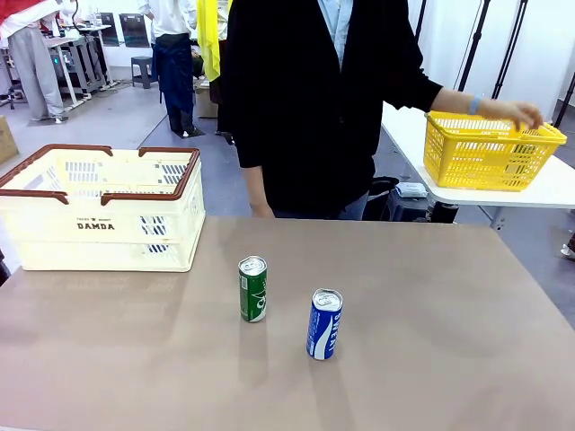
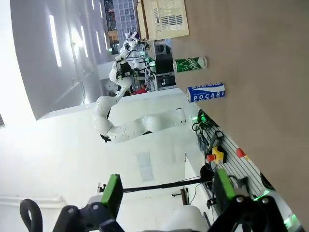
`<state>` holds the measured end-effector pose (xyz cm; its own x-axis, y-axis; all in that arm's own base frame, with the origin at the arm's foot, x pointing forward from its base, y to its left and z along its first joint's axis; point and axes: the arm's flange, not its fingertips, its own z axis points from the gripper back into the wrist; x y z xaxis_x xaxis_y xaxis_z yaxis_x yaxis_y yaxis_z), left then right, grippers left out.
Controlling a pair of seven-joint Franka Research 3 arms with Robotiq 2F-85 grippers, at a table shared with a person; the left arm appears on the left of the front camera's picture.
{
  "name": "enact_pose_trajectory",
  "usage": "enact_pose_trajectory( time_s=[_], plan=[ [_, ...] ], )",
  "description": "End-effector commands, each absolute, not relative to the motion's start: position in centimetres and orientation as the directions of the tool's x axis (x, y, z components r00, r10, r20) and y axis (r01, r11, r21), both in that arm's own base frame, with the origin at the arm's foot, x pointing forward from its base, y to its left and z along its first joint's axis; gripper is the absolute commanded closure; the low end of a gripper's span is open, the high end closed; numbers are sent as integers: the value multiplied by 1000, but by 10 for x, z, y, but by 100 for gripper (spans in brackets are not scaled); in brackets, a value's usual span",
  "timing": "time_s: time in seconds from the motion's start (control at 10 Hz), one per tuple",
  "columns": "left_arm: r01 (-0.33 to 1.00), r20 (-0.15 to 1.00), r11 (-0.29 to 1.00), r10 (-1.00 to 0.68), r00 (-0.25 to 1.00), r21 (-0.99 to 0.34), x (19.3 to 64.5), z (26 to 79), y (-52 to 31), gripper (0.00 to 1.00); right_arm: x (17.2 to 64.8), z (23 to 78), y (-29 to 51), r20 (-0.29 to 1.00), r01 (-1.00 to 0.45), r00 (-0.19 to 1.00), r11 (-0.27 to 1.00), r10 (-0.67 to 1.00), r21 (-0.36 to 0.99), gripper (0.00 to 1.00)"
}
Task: Place the drinks into the Shopping basket.
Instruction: Pick up one drink and place it into the Shopping basket.
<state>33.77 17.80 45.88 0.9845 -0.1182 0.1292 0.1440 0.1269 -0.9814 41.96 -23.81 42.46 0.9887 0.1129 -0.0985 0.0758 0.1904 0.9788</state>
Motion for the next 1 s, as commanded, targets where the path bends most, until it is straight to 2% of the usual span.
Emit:
enact_pose_trajectory(
  time_s=[0.0, 0.2, 0.3, 0.4, 0.6, 0.7, 0.9],
  plan=[
    [135, 118, 139, -125, 985, -981, 335, 460, 177, 0, 418, 438, -239, -118, 94, 986, 193, 115, 977, 0],
    [144, 129, 127, -118, 985, -981, 338, 459, 178, 0, 418, 438, -239, -118, 94, 986, 193, 115, 977, 0],
    [-102, -82, 208, 106, 991, -973, 337, 487, 178, 0, 418, 438, -239, -118, 94, 986, 193, 115, 977, 0],
    [-162, -104, 298, 201, 974, -941, 329, 519, 138, 0, 418, 438, -239, -118, 94, 986, 193, 115, 977, 0],
    [-133, -28, 492, 214, 976, -860, 310, 573, 27, 0, 418, 438, -239, -118, 94, 986, 193, 115, 977, 0],
    [-123, 1, 627, 194, 981, -769, 308, 585, -34, 0, 418, 438, -239, -118, 94, 986, 193, 115, 977, 0],
    [-168, 81, 790, 264, 961, -590, 318, 582, -129, 0, 418, 438, -239, -118, 94, 986, 193, 115, 977, 0]
  ],
)
